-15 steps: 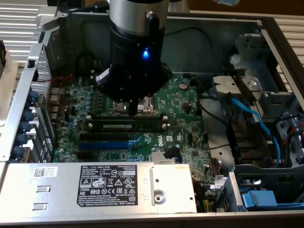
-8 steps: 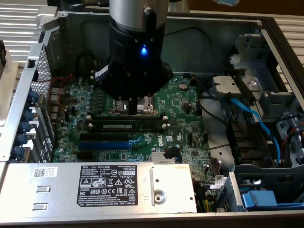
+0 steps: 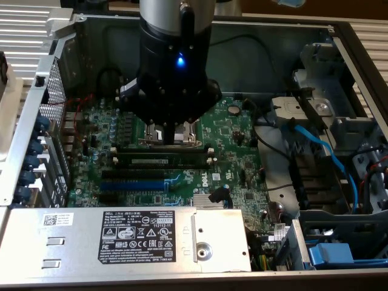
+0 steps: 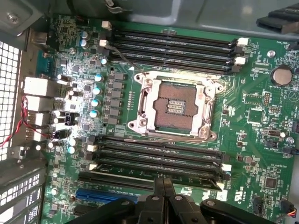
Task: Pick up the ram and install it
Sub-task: 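Press down the ram until it locks into place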
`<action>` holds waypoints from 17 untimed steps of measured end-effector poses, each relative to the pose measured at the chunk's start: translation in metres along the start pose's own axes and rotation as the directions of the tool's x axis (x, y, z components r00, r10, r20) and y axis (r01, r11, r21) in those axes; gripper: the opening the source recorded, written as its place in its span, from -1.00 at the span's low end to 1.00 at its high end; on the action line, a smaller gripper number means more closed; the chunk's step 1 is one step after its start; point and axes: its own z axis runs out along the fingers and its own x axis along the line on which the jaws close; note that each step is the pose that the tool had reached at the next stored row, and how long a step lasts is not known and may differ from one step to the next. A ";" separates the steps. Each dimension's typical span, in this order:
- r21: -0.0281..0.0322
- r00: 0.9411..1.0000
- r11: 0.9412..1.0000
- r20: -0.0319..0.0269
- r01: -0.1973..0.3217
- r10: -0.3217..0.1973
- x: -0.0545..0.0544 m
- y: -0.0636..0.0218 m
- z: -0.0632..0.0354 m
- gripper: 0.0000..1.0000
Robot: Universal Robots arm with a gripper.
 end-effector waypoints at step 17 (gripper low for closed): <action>-0.007 0.974 0.974 -0.004 -0.226 0.226 0.000 0.0000 -0.0003 -0.80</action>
